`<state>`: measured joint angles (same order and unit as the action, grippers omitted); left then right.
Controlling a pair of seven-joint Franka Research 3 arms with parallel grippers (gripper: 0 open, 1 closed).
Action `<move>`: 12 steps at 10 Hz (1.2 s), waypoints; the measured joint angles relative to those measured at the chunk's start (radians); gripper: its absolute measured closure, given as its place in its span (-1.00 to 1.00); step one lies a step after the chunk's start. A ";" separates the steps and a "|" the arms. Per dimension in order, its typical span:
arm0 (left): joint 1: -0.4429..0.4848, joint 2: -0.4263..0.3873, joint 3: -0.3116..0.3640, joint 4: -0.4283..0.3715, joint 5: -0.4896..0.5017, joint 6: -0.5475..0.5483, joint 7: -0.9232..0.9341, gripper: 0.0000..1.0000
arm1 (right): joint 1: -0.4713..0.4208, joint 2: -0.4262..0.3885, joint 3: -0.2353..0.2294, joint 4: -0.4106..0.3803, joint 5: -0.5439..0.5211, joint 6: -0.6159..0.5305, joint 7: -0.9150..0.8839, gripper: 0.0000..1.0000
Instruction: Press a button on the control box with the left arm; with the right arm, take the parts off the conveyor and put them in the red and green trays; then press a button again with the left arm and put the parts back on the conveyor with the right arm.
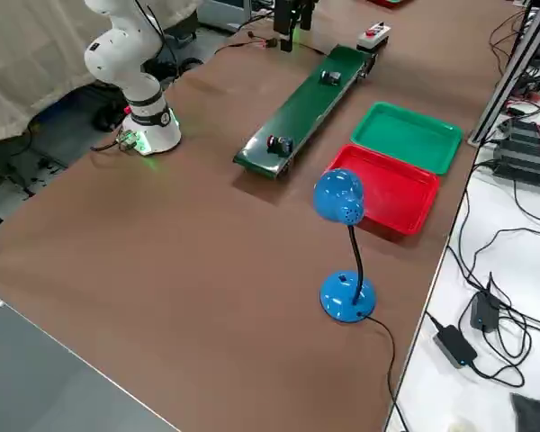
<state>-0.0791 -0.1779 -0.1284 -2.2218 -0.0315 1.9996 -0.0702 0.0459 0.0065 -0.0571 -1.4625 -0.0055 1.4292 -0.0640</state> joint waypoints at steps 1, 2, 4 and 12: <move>0.000 -0.012 -0.010 -0.078 0.000 0.076 0.000 0.98 | 0.003 0.000 0.001 0.000 0.000 -0.001 -0.001 -0.98; 0.000 -0.015 -0.013 -0.142 0.000 0.148 0.000 0.98 | 0.006 0.000 0.002 0.000 0.000 -0.001 -0.001 -0.98; -0.001 -0.013 -0.016 -0.243 0.000 0.276 0.000 0.98 | 0.009 0.000 0.003 -0.001 0.000 -0.002 -0.001 -0.98; -0.003 0.177 -0.049 -0.294 0.000 0.485 0.000 0.98 | 0.009 0.000 0.003 -0.002 0.000 -0.003 -0.001 -0.98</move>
<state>-0.0817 -0.0010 -0.1771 -2.5154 -0.0315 2.4842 -0.0706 0.0554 0.0066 -0.0542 -1.4644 -0.0055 1.4261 -0.0654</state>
